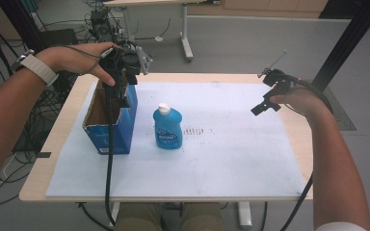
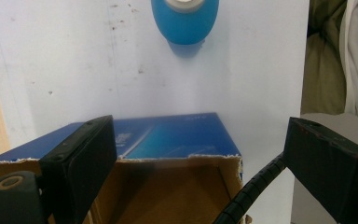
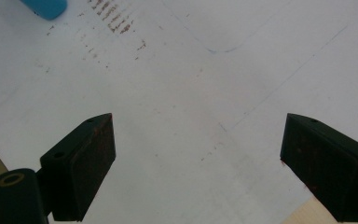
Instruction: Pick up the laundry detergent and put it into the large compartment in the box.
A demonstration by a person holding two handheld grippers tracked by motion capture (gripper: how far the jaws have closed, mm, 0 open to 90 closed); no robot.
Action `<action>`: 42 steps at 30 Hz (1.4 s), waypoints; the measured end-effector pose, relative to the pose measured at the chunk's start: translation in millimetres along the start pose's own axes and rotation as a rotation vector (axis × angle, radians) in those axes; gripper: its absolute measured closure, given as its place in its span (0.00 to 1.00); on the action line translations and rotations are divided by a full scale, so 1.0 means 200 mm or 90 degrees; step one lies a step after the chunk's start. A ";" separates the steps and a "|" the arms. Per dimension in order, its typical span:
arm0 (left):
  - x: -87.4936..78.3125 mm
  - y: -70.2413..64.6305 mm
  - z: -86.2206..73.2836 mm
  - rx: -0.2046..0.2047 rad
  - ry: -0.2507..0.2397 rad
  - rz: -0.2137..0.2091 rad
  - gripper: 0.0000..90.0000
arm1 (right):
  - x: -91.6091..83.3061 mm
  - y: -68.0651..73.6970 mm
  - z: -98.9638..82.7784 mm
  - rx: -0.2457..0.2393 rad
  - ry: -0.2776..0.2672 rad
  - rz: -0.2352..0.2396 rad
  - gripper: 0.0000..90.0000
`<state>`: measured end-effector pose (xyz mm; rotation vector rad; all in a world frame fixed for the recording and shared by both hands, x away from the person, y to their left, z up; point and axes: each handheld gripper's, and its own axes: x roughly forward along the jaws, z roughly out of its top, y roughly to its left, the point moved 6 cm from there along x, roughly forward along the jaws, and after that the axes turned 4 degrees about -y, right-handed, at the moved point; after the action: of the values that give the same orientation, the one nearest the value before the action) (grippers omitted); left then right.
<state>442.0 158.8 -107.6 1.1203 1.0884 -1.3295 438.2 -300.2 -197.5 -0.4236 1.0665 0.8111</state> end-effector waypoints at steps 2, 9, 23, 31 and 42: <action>0.00 0.00 0.00 0.000 0.000 0.001 0.11 | 0.00 0.00 0.00 -0.003 0.001 0.001 0.12; -0.03 -0.01 0.01 -0.001 -0.002 0.009 0.11 | 0.00 0.00 0.00 -0.003 0.001 0.003 0.12; -0.04 -0.03 0.01 0.000 -0.002 0.012 0.11 | 0.00 0.00 0.00 -0.004 0.000 0.004 0.12; -0.04 -0.03 0.00 -0.003 -0.005 0.016 0.11 | -0.01 0.00 0.00 -0.003 -0.001 0.001 0.12; -0.04 -0.03 0.01 -0.001 -0.006 0.018 0.11 | 0.00 0.00 0.00 -0.007 -0.001 0.002 0.12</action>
<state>435.4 158.0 -99.8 1.1230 1.0628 -1.3094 437.6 -300.2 -197.0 -0.4301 1.0631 0.8202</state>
